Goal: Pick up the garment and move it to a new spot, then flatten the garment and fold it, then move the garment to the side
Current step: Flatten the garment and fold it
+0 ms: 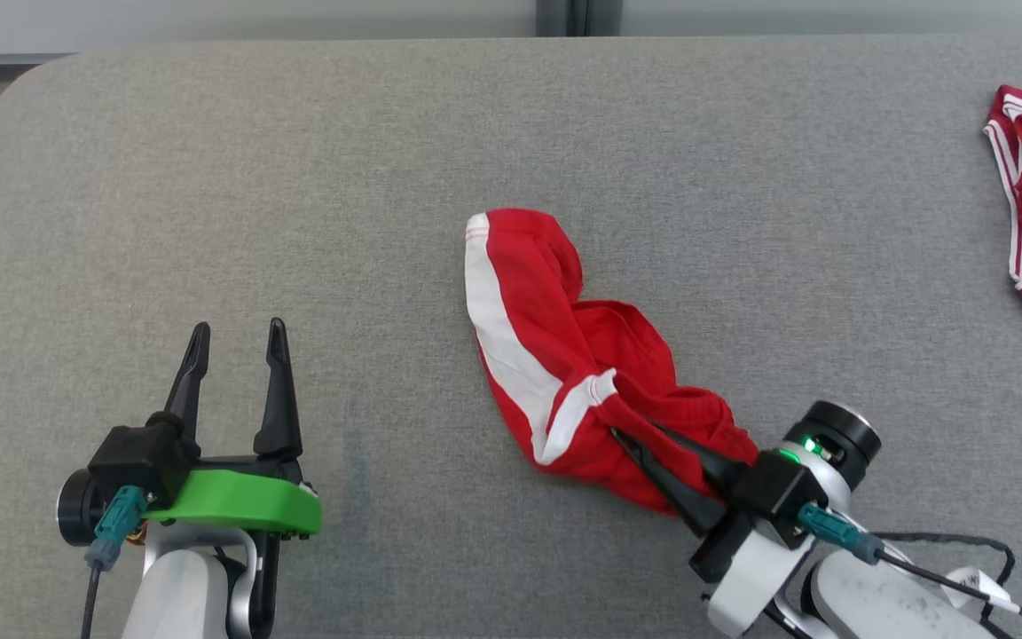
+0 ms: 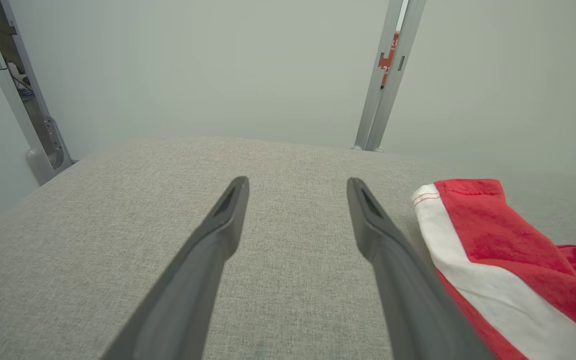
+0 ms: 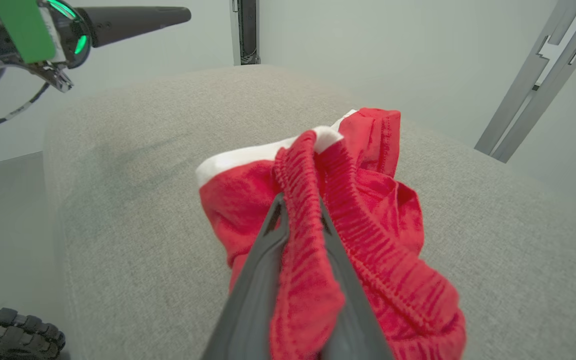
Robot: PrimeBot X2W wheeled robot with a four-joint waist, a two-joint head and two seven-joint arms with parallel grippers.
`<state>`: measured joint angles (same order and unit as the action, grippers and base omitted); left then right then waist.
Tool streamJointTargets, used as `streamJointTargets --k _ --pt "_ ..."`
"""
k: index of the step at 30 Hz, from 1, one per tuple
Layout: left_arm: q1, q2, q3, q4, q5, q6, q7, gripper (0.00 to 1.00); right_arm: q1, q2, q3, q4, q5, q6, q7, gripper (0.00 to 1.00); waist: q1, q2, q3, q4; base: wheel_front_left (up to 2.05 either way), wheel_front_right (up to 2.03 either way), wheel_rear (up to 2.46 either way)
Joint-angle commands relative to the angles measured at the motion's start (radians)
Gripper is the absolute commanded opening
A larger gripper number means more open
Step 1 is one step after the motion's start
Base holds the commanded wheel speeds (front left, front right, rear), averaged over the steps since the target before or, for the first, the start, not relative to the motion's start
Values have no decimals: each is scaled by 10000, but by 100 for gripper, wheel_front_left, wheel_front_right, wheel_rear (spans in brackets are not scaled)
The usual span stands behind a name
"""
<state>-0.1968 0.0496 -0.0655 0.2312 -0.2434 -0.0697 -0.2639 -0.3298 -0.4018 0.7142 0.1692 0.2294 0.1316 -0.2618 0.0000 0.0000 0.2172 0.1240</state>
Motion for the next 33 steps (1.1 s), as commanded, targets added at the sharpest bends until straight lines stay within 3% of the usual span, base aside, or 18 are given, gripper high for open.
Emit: streamJointTargets --k 1,2,16,23,33 --pt "96 23 30 19 76 -40 -1 100 349 37 -207 -219 -14 -21 -38 81 0 0 -133 -180 0 0 0" --pt "120 23 43 28 98 -47 -1 100 585 80 -317 -332 -11 -21 -38 100 0 0 -162 -231 0 0 0" --pt "367 23 202 101 266 -142 -1 100 2225 272 -2507 -2684 -181 -21 -33 100 0 0 -567 -740 0 0 0" --pt "391 23 107 94 224 -156 -1 100 1814 274 -3024 -1449 242 -19 -23 100 0 0 -615 -567 0 0 0" --pt "347 23 72 89 79 -124 -1 100 1702 708 -2300 714 1228 -19 737 100 0 0 -428 -194 0 0 0"
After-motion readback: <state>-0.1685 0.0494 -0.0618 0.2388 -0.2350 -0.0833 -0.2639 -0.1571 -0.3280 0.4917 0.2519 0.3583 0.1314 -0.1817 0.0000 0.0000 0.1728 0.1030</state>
